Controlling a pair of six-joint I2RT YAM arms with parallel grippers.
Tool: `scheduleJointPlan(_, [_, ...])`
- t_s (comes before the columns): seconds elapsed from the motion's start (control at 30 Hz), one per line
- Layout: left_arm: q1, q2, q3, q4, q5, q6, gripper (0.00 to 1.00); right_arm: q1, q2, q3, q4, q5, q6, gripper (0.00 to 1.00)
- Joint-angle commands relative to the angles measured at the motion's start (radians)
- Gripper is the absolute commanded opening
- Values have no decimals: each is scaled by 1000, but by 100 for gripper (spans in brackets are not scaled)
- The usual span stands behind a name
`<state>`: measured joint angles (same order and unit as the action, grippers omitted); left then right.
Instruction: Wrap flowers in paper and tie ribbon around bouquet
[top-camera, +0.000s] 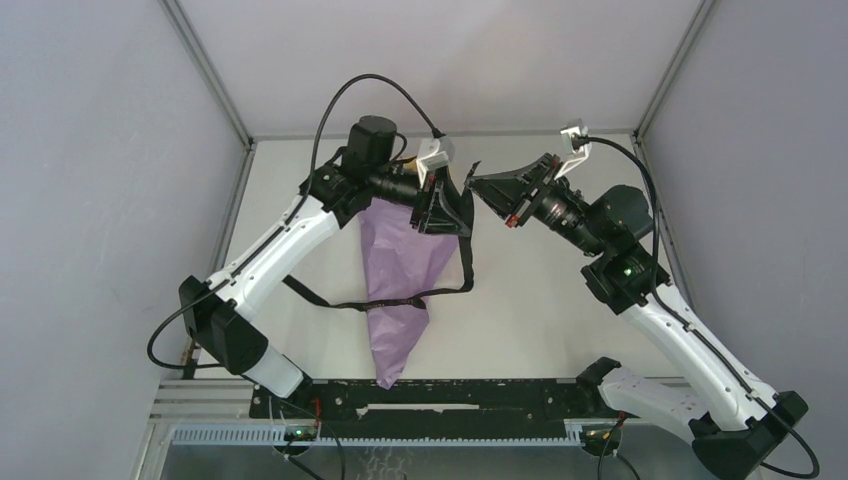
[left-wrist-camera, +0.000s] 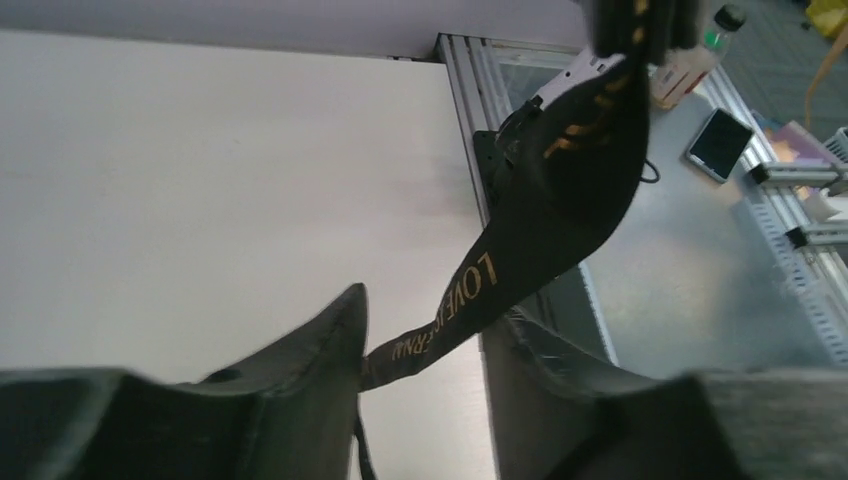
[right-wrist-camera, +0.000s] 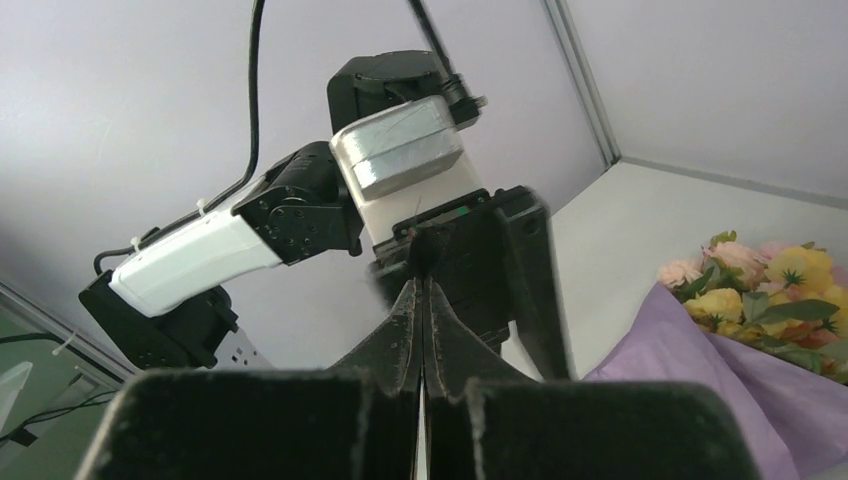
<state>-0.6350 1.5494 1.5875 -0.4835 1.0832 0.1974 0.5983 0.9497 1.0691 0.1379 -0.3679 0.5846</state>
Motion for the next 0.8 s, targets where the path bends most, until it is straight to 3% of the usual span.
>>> scheduleJointPlan(0.0, [-20, 0, 64, 55, 59, -65, 28, 7, -23, 34, 3, 2, -41, 0])
scheduleJointPlan(0.03, [-21, -1, 65, 56, 55, -72, 8, 5, -23, 34, -8, -9, -48, 0])
scheduleJointPlan(0.07, [-20, -5, 64, 57, 50, -84, 1, -3, -25, 35, -21, -26, -54, 0])
scheduleJointPlan(0.1, [-19, -9, 60, 53, 43, -89, 0, -12, -29, 35, -44, -45, -64, 4])
scheduleJointPlan(0.17, [-16, -29, 39, 46, 13, -90, 0, -61, -44, 34, -114, -104, -112, 44])
scheduleJointPlan(0.2, [-12, -39, 26, 46, 1, -85, 0, -84, -52, 30, -166, -141, -156, 58])
scheduleJointPlan(0.3, [0, -60, 10, 37, -30, -67, 0, -165, -60, -17, -292, -238, -251, 86])
scheduleJointPlan(0.37, [9, -62, 9, 21, -46, -54, 0, -205, -57, -93, -299, -301, -281, 98])
scheduleJointPlan(0.57, [14, -79, -16, -5, -74, -23, 0, -148, -50, -326, -100, -338, -381, 98])
scheduleJointPlan(0.77, [16, -83, -30, -22, -77, -13, 0, -61, 80, -342, 83, -250, -401, 93])
